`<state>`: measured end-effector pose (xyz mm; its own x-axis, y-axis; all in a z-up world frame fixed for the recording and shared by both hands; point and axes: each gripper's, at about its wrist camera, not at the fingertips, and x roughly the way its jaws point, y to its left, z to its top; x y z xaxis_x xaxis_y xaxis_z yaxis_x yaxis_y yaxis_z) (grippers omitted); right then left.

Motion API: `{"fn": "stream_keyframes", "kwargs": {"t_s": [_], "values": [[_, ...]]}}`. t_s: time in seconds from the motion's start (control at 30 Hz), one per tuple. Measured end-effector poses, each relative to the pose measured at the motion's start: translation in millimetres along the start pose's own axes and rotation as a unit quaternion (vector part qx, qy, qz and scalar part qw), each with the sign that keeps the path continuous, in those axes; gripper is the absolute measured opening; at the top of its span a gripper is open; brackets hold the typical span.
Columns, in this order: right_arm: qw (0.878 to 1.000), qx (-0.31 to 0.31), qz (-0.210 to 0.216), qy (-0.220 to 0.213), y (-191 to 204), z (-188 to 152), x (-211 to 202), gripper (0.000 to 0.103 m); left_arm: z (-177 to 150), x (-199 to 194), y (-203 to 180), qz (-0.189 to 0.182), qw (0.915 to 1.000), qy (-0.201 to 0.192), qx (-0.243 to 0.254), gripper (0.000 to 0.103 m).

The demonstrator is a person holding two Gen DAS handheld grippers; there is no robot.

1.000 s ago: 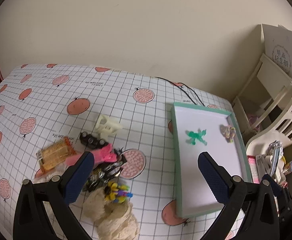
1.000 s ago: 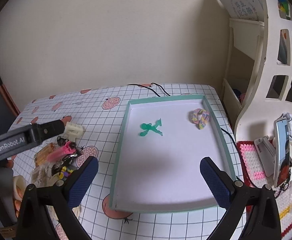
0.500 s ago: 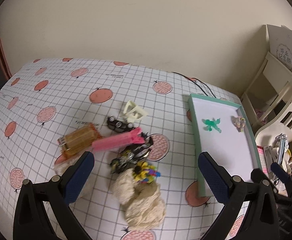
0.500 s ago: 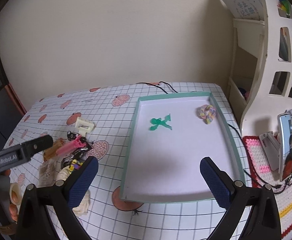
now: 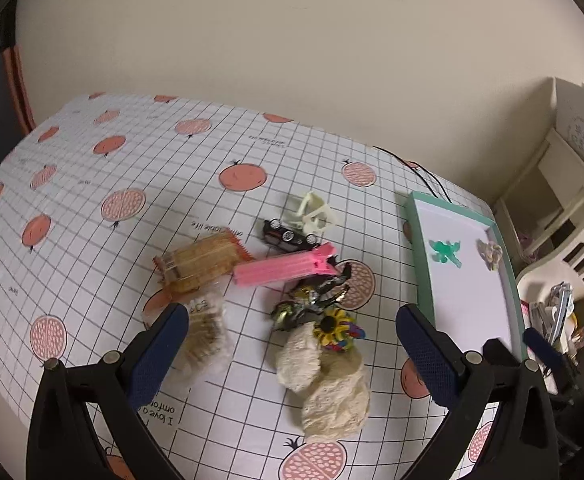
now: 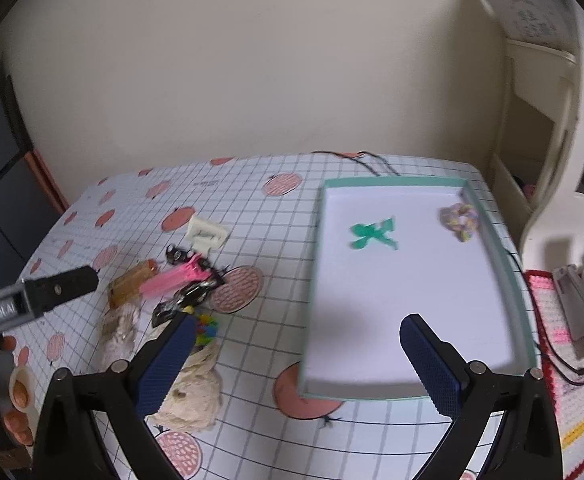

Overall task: Organize objects
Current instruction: 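Withdraw both open tools from the tray back toward the remaining items, then grasp the cotton swab bag with the left tool while the right tool grasps the lace fabric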

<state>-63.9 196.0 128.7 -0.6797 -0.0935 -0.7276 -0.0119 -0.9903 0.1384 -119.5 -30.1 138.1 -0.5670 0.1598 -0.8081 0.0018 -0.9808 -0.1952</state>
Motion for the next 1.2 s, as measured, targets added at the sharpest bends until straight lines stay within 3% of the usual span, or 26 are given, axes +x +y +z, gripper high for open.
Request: {"fn": "stream_keyframes", "kwargs": {"t_s": [0.43,0.57,1.2], "values": [[0.998,-0.045,0.031,0.043,64,-17,37,0.103,-4,19,46,0.002,0.9973,0.033,-0.065,0.103],[0.996,-0.053,0.039,0.066,77,-24,52,0.103,-8,35,58,0.018,0.9953,0.059,-0.075,0.103],[0.984,-0.082,0.042,0.155,96,-54,96,0.103,-31,90,90,0.074,0.9835,0.122,-0.111,0.103]]}}
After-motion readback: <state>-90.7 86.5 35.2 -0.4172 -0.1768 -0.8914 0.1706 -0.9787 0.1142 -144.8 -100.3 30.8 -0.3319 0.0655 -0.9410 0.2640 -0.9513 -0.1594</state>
